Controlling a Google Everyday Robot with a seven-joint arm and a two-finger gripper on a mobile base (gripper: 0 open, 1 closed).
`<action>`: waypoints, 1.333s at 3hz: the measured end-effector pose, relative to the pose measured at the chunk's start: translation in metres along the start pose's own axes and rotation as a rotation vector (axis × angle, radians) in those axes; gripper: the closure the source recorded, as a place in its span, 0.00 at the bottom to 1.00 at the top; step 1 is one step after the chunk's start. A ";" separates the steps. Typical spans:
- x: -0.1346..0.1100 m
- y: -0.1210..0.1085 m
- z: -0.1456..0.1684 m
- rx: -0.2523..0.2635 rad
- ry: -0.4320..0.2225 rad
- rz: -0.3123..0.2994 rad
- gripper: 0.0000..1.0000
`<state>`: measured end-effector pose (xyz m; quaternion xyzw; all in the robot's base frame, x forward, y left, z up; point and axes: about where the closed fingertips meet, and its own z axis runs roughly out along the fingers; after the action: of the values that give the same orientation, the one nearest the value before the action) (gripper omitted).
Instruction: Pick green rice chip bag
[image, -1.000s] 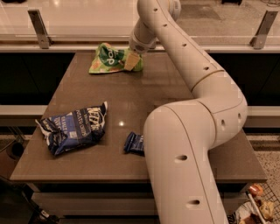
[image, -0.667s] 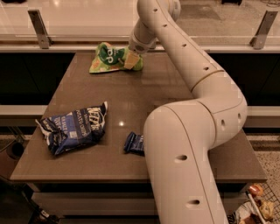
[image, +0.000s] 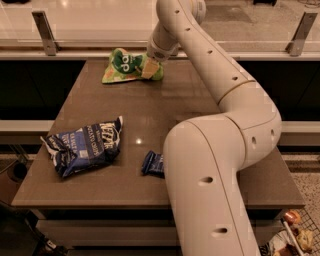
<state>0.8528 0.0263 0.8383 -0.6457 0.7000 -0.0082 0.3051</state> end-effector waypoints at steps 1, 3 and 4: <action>-0.014 -0.008 -0.026 0.032 0.001 -0.024 1.00; -0.027 -0.032 -0.091 0.145 -0.009 -0.029 1.00; -0.027 -0.044 -0.113 0.194 -0.085 -0.022 1.00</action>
Offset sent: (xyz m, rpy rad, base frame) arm -0.0221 -0.0211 0.1276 -0.0147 -0.1843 -0.0525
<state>0.8421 0.0002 0.9591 -0.6207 0.6750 -0.0518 0.3956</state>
